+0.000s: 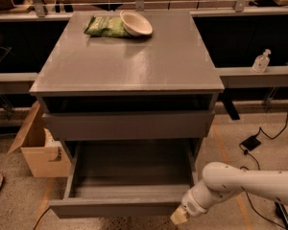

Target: Close middle drawer

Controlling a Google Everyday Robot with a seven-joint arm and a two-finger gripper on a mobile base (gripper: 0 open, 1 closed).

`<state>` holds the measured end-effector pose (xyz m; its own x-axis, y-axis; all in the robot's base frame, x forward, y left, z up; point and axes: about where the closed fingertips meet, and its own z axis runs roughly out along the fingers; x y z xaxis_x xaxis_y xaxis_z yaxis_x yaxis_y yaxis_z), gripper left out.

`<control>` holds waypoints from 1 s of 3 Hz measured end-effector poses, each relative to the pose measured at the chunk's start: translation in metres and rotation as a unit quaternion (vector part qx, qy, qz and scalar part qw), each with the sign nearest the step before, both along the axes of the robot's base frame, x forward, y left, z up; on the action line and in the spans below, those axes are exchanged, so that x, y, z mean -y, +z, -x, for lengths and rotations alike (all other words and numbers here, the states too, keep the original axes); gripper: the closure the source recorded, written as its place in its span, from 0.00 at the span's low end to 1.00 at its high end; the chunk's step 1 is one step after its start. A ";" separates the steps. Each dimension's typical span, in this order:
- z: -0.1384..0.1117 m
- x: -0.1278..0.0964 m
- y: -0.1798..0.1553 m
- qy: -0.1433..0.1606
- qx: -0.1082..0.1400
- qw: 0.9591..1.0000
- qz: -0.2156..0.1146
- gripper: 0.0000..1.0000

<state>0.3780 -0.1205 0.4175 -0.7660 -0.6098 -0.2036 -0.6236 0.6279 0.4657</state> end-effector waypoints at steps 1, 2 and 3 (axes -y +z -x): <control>-0.011 -0.018 -0.007 0.019 0.018 1.000 -0.013 1.00; -0.025 -0.035 -0.010 0.032 0.053 0.998 -0.003 1.00; -0.058 -0.050 -0.002 0.022 0.129 0.991 -0.005 1.00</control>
Offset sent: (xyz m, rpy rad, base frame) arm 0.0549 0.0579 -0.0123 -0.0267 -0.2383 0.0732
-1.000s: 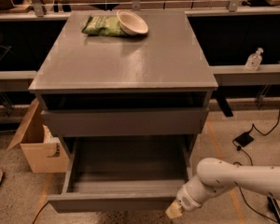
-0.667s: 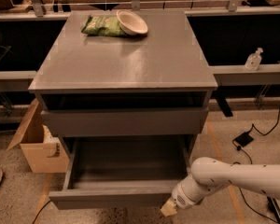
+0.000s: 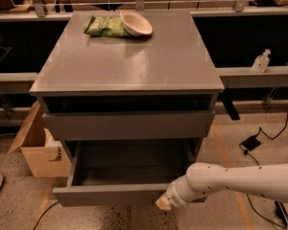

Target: Close middle drawer

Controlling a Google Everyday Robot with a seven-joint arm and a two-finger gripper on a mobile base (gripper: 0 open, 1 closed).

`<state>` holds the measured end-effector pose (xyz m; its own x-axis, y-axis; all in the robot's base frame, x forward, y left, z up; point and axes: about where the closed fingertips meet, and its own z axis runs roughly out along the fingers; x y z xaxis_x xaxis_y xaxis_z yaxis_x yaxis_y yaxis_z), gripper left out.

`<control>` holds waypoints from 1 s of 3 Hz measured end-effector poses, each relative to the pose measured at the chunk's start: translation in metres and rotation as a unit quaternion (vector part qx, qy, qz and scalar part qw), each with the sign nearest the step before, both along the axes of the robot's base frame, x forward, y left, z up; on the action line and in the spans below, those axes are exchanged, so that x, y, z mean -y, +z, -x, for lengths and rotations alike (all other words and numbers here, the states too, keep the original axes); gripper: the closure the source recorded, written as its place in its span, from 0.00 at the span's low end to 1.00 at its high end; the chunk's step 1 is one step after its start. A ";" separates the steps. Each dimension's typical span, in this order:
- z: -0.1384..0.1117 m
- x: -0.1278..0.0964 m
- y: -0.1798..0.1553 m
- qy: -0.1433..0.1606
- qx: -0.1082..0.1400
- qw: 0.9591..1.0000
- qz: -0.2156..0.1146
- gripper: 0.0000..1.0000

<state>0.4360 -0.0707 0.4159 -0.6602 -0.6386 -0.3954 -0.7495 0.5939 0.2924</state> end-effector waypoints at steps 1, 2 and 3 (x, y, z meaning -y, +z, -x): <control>-0.025 -0.005 0.007 -0.012 0.045 0.999 -0.009 1.00; -0.028 -0.006 0.006 -0.013 0.048 0.999 -0.008 1.00; -0.032 -0.006 0.006 -0.013 0.054 0.998 -0.008 1.00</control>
Offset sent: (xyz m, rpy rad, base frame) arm 0.0212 0.0046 0.0057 0.0140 -0.0763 -0.0196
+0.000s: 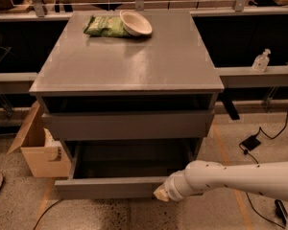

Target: Close middle drawer

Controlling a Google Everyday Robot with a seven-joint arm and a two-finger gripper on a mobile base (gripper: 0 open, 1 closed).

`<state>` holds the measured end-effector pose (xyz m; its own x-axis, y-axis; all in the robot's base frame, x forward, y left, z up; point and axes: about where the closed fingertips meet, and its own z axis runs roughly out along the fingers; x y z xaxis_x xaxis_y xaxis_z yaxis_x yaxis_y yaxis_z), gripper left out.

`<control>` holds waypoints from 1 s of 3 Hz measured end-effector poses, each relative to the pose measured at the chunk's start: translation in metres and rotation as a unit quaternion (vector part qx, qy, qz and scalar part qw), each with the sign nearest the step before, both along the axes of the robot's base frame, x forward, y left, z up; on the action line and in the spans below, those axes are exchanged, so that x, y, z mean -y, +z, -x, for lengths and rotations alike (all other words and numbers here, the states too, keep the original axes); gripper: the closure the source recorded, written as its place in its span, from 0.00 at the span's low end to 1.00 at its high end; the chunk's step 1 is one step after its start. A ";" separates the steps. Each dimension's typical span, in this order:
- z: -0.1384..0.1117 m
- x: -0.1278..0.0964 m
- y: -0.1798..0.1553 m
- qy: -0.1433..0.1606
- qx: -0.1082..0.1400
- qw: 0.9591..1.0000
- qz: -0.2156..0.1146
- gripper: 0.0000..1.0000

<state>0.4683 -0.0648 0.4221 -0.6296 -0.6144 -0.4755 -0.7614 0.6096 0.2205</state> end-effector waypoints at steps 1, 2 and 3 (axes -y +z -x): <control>-0.023 -0.002 0.000 0.001 0.032 0.999 -0.006 1.00; -0.056 -0.006 -0.001 -0.002 0.071 0.997 -0.012 1.00; -0.097 -0.017 0.001 -0.002 0.119 0.993 -0.023 1.00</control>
Offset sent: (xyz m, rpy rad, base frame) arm 0.1222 0.0115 0.0020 0.0479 -0.3032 -0.0233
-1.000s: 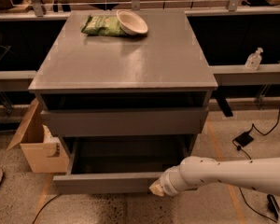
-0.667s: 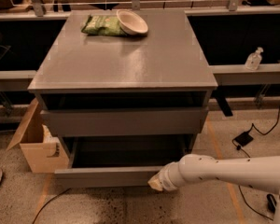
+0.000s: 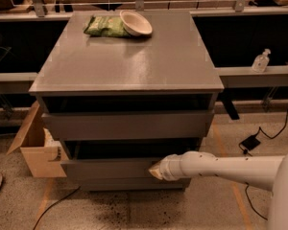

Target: Close middle drawer

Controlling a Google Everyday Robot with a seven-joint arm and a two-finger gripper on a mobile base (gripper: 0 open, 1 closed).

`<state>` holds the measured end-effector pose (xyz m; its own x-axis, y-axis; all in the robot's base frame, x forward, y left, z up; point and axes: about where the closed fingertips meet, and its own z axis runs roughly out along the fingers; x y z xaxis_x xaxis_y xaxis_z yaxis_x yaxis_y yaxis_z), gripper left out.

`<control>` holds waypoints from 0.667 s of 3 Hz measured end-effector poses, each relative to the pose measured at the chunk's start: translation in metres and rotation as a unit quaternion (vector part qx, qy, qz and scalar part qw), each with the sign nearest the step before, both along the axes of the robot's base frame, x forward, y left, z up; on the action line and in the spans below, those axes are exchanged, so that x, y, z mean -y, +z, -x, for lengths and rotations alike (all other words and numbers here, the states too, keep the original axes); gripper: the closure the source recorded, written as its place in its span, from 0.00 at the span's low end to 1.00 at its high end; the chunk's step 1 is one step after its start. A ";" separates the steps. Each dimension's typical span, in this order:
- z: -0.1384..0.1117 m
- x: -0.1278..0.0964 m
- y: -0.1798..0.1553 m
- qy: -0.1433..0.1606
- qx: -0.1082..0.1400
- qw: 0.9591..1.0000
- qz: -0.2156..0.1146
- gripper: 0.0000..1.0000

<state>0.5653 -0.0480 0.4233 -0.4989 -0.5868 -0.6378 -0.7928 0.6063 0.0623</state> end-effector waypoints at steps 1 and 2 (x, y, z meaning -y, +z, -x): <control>-0.055 -0.018 0.022 0.005 0.076 0.997 -0.006 1.00; -0.055 -0.018 0.023 0.005 0.076 0.997 -0.006 1.00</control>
Offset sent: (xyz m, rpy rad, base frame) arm 0.0745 0.0216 0.0354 0.0122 -0.2117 0.0120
